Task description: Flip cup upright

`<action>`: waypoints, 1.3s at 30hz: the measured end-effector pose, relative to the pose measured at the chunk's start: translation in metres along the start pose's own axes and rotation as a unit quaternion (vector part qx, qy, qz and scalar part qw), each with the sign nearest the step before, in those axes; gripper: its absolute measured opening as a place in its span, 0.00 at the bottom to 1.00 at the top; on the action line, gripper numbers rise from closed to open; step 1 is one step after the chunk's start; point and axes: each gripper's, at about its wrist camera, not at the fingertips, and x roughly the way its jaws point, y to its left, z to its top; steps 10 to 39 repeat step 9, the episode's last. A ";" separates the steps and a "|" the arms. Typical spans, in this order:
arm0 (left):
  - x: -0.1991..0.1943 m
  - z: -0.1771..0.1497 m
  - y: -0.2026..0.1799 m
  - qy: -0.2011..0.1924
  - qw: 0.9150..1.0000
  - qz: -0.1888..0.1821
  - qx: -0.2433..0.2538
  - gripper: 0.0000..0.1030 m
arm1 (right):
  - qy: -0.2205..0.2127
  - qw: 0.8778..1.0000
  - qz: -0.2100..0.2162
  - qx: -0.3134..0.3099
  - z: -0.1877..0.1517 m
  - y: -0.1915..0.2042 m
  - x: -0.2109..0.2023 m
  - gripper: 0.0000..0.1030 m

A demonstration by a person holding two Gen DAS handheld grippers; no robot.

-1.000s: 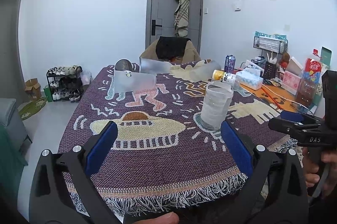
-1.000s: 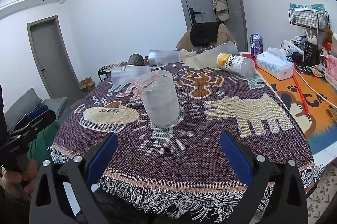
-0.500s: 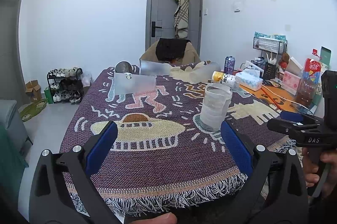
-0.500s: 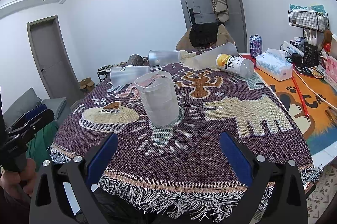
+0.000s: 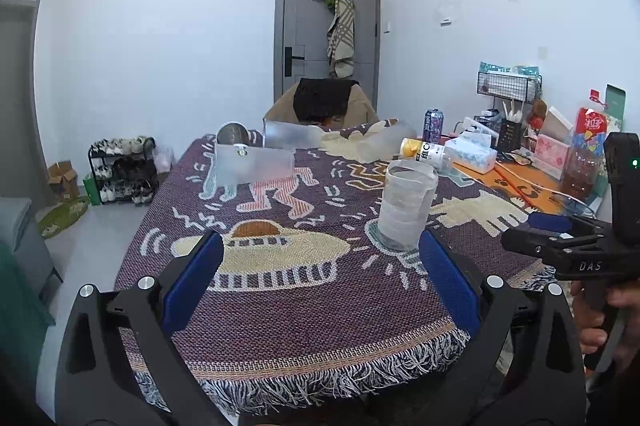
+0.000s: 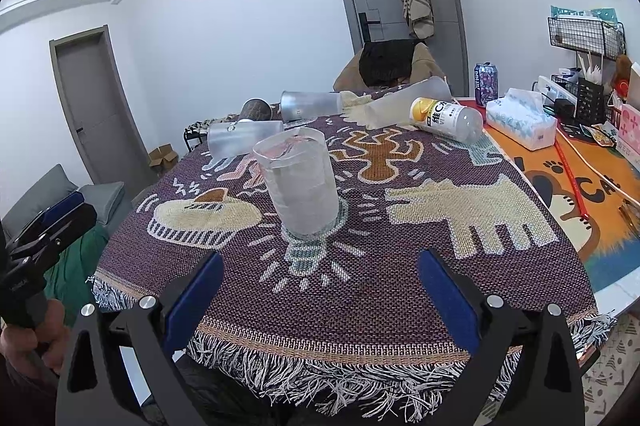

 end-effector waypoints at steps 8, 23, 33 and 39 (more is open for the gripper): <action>0.013 -0.003 0.005 0.025 0.999 -0.003 -0.021 0.95 | 0.015 1.000 -0.004 -0.004 -0.003 -0.005 0.012 0.93; 0.014 -0.004 0.006 0.025 0.999 -0.002 -0.021 0.95 | 0.020 1.000 -0.004 -0.005 -0.003 -0.004 0.015 0.93; 0.014 -0.004 0.006 0.025 0.999 -0.002 -0.021 0.95 | 0.020 1.000 -0.004 -0.005 -0.003 -0.004 0.015 0.93; 0.014 -0.004 0.006 0.025 0.999 -0.002 -0.021 0.95 | 0.020 1.000 -0.004 -0.005 -0.003 -0.004 0.015 0.93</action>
